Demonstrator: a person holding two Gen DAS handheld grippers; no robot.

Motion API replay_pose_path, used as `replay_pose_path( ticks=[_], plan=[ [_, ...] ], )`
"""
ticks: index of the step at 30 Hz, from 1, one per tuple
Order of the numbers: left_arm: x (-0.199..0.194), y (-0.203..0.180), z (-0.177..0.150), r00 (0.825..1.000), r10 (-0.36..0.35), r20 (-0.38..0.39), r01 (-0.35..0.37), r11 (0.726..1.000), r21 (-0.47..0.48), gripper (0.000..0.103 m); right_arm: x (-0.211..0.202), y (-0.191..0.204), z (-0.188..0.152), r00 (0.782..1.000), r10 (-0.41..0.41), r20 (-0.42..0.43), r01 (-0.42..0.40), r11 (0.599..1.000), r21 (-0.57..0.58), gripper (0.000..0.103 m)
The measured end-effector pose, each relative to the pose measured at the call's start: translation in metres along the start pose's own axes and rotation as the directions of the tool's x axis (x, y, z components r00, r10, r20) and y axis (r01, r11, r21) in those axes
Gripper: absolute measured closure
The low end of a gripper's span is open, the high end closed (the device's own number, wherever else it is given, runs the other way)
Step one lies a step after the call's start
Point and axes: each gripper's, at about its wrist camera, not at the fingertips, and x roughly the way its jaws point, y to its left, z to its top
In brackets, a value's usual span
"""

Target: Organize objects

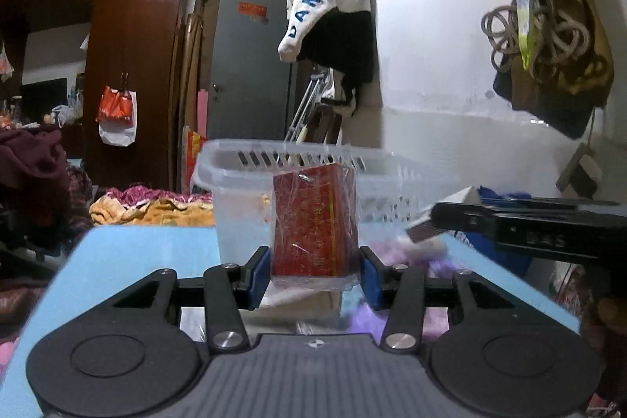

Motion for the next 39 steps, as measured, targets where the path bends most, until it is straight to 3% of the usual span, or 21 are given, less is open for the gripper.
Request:
replay_pose_path(
  ticks=[8,11,15,17,18,19,21,23,27,31,36,39],
  plan=[
    [0.030,0.015,0.064,0.999,-0.043,0.003,0.044,0.999,-0.016,0.052,0.019,-0.010,0.055,0.999,0.017,0.029,-0.017,1.000,0.004,0.061],
    [0.064,0.012,0.092,0.997,-0.067,-0.035,0.067,0.998,-0.009,0.052,0.036,-0.013,0.077,0.999,0.013,0.034,-0.013,1.000,0.000,0.061],
    [0.111,0.012,0.100,0.992,-0.024,-0.123,0.024,1.000,0.000,0.051,0.075,-0.024,0.084,0.999,0.008,-0.042,-0.007,1.000,0.017,0.060],
    [0.125,0.016,0.095,0.986,-0.038,-0.161,0.038,0.999,-0.002,0.039,0.095,-0.027,0.079,0.996,-0.013,-0.085,0.014,1.000,0.003,0.058],
    [0.128,0.018,0.092,0.986,-0.030,-0.167,0.030,1.000,-0.005,0.016,0.099,-0.028,0.075,0.995,-0.025,-0.099,0.024,1.000,-0.006,0.046],
    [0.126,0.021,0.089,0.987,-0.010,-0.158,0.010,1.000,-0.006,0.007,0.101,-0.029,0.071,0.993,-0.034,-0.113,0.034,0.999,-0.002,0.039],
    [0.113,0.027,0.086,0.993,0.008,-0.115,-0.009,1.000,-0.014,0.000,0.089,-0.033,0.065,0.997,-0.013,-0.081,0.016,0.999,0.032,0.009],
    [0.099,0.033,0.084,0.996,-0.005,-0.087,0.001,0.999,-0.045,0.000,0.071,-0.033,0.061,0.999,0.002,-0.040,-0.001,0.999,0.038,0.000],
    [0.076,0.032,0.077,0.996,-0.023,-0.084,0.024,1.000,0.008,0.000,0.049,-0.031,0.057,0.999,-0.013,-0.044,0.014,1.000,0.011,0.000],
    [0.048,0.021,0.046,0.993,0.057,-0.104,-0.045,0.993,0.111,0.001,0.025,-0.038,0.024,0.999,0.005,-0.054,-0.002,0.999,0.052,0.000],
    [-0.011,0.030,-0.019,0.999,0.026,-0.046,-0.024,0.999,0.047,0.001,-0.018,-0.049,-0.051,0.999,0.035,0.004,-0.035,0.977,0.212,0.000],
    [-0.033,0.037,-0.048,0.998,0.043,-0.037,-0.042,0.999,0.019,0.003,-0.032,-0.048,-0.073,0.997,0.068,0.033,-0.074,0.963,0.258,0.000]
  ],
)
